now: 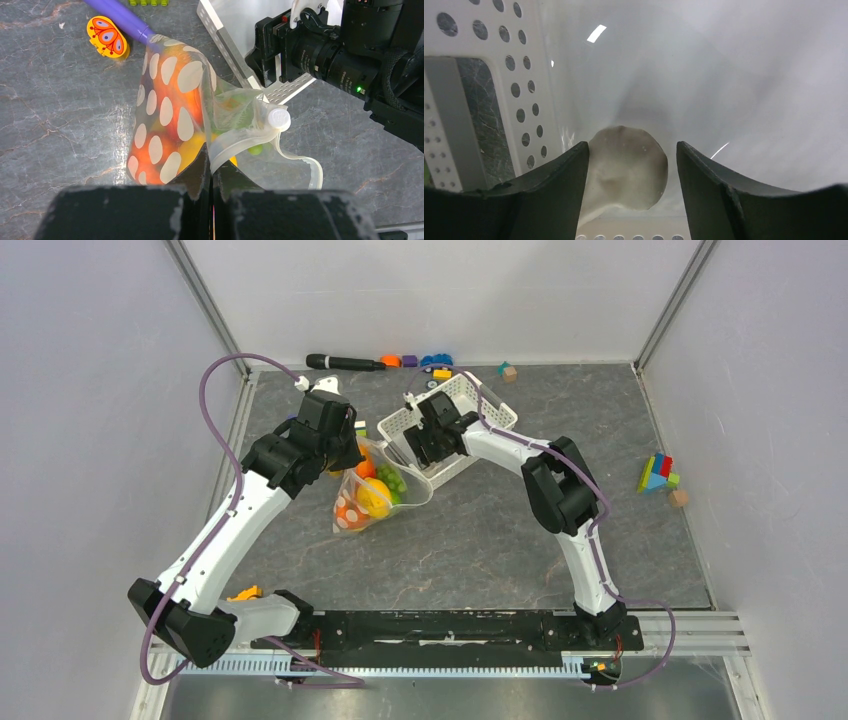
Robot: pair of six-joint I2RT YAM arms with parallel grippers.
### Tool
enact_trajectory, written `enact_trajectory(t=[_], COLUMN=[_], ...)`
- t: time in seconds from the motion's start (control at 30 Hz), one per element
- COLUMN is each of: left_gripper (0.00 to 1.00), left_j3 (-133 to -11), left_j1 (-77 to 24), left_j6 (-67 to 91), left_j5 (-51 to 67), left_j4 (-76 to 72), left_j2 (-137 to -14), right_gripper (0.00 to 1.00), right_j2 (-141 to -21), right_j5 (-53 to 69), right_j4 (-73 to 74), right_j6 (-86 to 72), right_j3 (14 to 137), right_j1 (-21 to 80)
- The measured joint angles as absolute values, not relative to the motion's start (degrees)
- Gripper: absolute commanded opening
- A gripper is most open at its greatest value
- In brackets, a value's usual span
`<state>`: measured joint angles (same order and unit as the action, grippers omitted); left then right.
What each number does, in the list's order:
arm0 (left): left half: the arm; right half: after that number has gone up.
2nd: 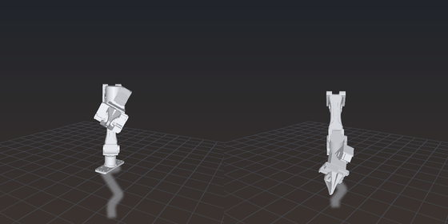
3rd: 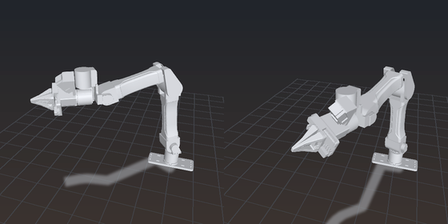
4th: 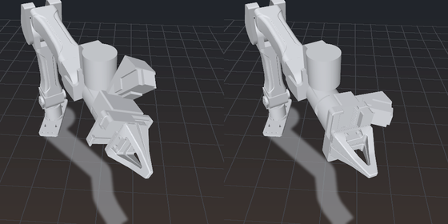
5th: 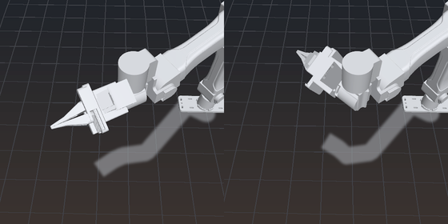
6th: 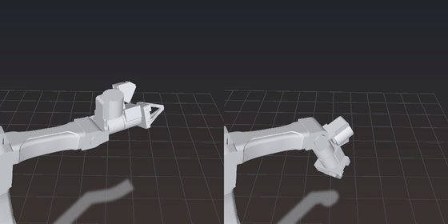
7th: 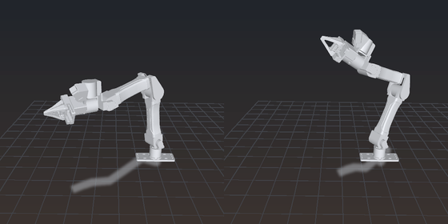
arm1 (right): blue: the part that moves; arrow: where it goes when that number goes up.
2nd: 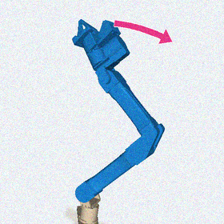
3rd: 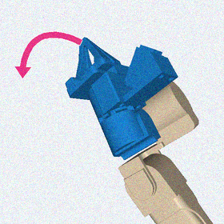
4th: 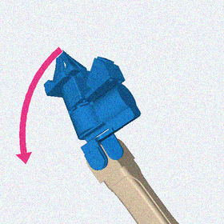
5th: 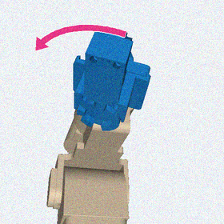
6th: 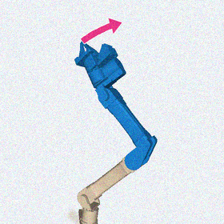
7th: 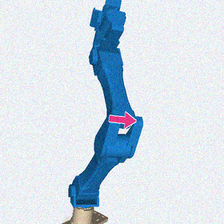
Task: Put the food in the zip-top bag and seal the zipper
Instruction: Pick up the fake vegetable from the bin.
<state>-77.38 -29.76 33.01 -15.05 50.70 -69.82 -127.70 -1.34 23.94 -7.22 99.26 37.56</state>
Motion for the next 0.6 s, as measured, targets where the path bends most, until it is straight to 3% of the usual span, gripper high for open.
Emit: enact_trajectory(t=[0.37, 0.6], left_gripper=[0.02, 0.02], left_j3=[-77.3, -76.9], left_j1=[-29.8, -29.8], left_j6=[33.0, 33.0], left_j5=[-15.0, -15.0], left_j4=[50.7, 50.7], left_j2=[-69.8, -69.8], right_gripper=[0.13, 0.00], right_j2=[-127.7, -125.4], right_j5=[-3.1, -3.3], right_j4=[24.1, 20.6], right_j6=[-7.0, -7.0], right_j3=[99.3, 97.2], right_j1=[37.6, 37.6])
